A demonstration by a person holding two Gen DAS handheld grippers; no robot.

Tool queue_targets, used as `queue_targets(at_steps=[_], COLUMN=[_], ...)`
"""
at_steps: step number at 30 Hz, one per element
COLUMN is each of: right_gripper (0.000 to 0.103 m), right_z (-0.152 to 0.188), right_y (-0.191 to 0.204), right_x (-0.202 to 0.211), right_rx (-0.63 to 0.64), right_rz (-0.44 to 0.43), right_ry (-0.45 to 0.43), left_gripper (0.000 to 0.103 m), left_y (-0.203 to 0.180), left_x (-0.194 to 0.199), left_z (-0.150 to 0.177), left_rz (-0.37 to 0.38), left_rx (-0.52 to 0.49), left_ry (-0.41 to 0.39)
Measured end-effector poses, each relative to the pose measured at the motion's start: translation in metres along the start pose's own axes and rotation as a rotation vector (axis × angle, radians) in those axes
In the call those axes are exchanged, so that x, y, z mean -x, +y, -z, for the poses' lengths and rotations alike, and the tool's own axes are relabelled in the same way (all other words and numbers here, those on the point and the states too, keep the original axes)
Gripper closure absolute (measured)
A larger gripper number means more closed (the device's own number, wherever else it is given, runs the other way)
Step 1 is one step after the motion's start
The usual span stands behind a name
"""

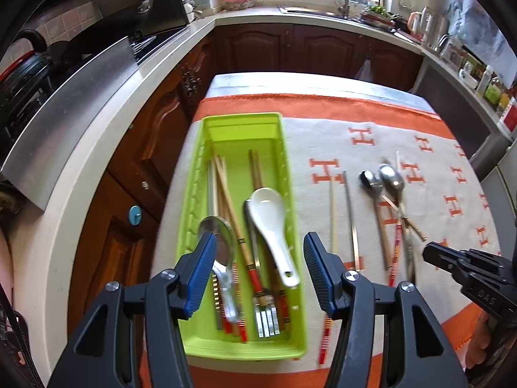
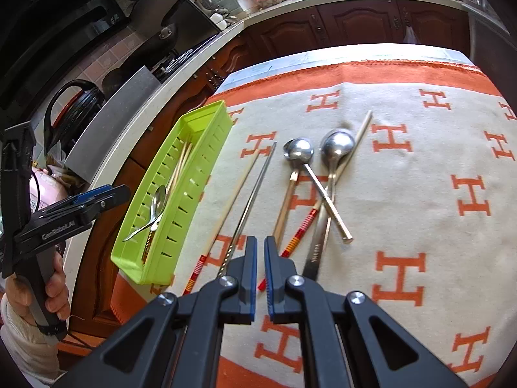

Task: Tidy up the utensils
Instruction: 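Grasp a steel spoon with the right tool while the left tool grasps another spoon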

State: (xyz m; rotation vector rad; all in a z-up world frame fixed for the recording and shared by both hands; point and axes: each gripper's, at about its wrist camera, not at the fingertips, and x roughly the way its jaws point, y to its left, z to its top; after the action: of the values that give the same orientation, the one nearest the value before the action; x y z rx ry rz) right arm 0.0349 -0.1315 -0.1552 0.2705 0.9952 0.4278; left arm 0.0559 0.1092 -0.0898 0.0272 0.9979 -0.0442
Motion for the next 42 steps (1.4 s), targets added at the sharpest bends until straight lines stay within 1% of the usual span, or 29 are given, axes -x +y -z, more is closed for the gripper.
queue_targets(at_steps=[4,7,10,15,18,22,24,27,28,32,36,37,40,42], right_gripper=[0.098,0.098,0.098,0.098,0.098,0.098,0.098,0.098,0.098,0.098,0.098,0.098,0.098,0.098], right_z=[-0.004,-0.008,-0.014,-0.026,-0.031,-0.034,-0.034,-0.033,-0.033,-0.033,-0.034,-0.034,-0.035,-0.035], right_y=[-0.008,-0.013,-0.017,-0.022,-0.026,-0.036,-0.04,-0.047,-0.048,-0.054,-0.055,-0.055,-0.054,-0.053], right_x=[0.006,0.01,0.011,0.008,0.0,-0.006,-0.008,-0.011,-0.012,-0.014,-0.016,-0.016,-0.017,-0.019], right_rx=[-0.007,-0.007,-0.006,0.018,0.039,0.022,0.017,0.005,0.001,-0.005,-0.002,0.0,0.006,0.009], right_rz=[0.025,0.046,0.059,0.074,0.09,0.084,0.082,0.078,0.077,0.073,0.069,0.068,0.063,0.057], right_ry=[-0.015,-0.022,-0.031,-0.034,-0.023,-0.013,-0.01,0.0,0.002,0.007,0.003,0.002,0.003,0.006], left_gripper=[0.049,0.049,0.049,0.049,0.049,0.049,0.051,0.052,0.053,0.053,0.053,0.054,0.069,0.094], left_y=[-0.021,-0.033,-0.044,-0.071,-0.084,-0.098,-0.104,-0.114,-0.117,-0.128,-0.147,-0.151,-0.153,-0.15], left_x=[-0.001,-0.014,-0.029,-0.052,-0.072,-0.104,-0.117,-0.133,-0.133,-0.136,-0.137,-0.136,-0.135,-0.132], left_z=[-0.005,-0.01,-0.013,-0.019,-0.024,-0.029,-0.03,-0.028,-0.029,-0.029,-0.025,-0.024,-0.024,-0.023], left_rz=[0.051,0.112,0.176,0.218,0.232,0.238,0.236,0.215,0.201,0.16,0.078,0.069,0.087,0.099], left_rx=[-0.021,0.009,0.046,0.037,0.036,0.046,0.045,0.033,0.022,-0.025,-0.126,-0.138,-0.14,-0.145], left_ry=[0.0,0.053,0.086,0.1,0.12,0.179,0.205,0.231,0.214,0.2,0.171,0.16,0.155,0.149])
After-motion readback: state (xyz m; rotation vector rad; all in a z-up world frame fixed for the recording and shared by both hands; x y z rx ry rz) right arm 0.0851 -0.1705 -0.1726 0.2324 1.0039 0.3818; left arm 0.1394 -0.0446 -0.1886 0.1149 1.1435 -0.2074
